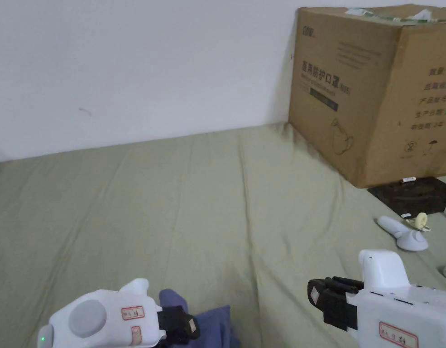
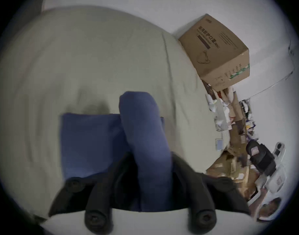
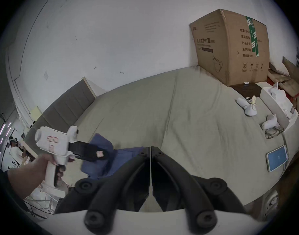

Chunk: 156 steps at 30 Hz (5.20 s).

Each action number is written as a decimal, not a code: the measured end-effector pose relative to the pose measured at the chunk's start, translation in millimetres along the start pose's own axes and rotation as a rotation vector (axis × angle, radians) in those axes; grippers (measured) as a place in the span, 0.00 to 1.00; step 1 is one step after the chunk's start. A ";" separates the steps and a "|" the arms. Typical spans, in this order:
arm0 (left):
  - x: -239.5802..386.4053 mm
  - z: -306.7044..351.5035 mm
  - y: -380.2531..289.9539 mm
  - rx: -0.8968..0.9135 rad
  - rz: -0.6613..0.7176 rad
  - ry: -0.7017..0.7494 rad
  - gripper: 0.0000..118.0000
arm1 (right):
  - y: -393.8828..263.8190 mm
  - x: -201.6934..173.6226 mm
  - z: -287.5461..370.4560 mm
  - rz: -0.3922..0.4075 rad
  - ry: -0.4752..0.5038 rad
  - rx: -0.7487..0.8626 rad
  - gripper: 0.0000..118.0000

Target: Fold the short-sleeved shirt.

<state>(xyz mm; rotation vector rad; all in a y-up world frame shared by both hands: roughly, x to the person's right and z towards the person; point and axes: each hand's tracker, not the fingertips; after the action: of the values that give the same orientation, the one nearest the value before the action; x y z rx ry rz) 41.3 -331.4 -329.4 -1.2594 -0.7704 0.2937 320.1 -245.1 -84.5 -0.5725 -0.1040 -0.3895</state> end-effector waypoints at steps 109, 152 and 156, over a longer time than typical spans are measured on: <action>-144.1 9.8 -27.8 0.100 0.108 -0.374 0.22 | -54.0 -3.0 -153.3 -0.222 0.157 -0.422 0.01; -154.6 211.5 -41.0 0.305 -0.080 0.320 0.00 | 2.4 -73.4 -70.2 0.099 -0.036 -0.380 0.01; -71.2 184.3 -28.5 0.383 -0.183 0.263 0.00 | 20.1 -66.7 -65.0 0.096 -0.035 -0.377 0.01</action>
<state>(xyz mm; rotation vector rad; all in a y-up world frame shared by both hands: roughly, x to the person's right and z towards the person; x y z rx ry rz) -138.0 -246.0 -309.8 -0.8384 -0.5655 0.1150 265.6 -243.1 -162.7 -0.9531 -0.0356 -0.3067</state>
